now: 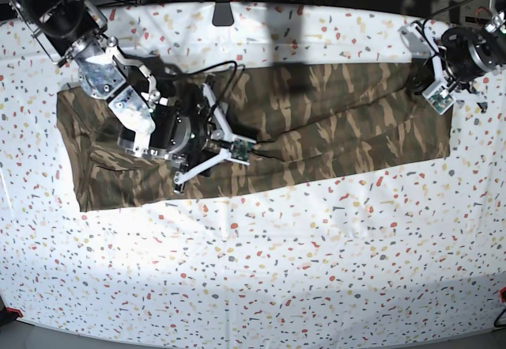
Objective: Fold the T-shirt properly
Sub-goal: 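Press and smooth the shirt's middle with the right gripper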
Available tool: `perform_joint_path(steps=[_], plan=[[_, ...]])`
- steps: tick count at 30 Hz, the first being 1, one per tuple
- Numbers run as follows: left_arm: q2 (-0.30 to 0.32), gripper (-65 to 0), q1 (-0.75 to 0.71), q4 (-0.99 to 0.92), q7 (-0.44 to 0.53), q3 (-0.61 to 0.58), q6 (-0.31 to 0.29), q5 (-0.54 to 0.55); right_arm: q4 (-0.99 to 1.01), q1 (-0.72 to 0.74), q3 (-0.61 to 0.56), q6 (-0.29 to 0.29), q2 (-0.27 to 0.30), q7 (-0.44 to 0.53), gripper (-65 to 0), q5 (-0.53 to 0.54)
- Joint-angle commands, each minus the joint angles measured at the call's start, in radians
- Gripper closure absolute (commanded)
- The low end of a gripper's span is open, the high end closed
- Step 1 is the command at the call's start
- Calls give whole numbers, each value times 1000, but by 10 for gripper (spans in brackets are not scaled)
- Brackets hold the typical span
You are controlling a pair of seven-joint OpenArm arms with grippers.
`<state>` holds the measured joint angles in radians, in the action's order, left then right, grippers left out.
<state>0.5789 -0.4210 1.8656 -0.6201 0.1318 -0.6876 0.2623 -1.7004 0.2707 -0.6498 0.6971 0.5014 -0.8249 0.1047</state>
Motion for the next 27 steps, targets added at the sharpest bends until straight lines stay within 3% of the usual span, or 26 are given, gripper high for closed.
perform_joint_path(steps=[1, 6, 10, 13, 22, 27], plan=[[14, 0, 6, 14, 19, 11, 3, 9, -1, 23, 7, 1, 6, 23, -260, -14], [14, 0, 6, 14, 19, 11, 3, 12, 98, 22, 7, 1, -6, 117, -260, -38], [14, 0, 6, 14, 16, 11, 3, 12, 137, 23, 7, 1, -66, 68, -260, -81], [14, 0, 5, 14, 15, 11, 3, 12, 135, 26, 7, -2, -78, 54, -257, -76], [14, 0, 6, 14, 15, 11, 3, 12, 128, 26, 7, -11, -77, 0, -81, -49], [14, 0, 6, 14, 15, 11, 3, 12, 64, 25, 7, -52, -77, -45, -60, -49]])
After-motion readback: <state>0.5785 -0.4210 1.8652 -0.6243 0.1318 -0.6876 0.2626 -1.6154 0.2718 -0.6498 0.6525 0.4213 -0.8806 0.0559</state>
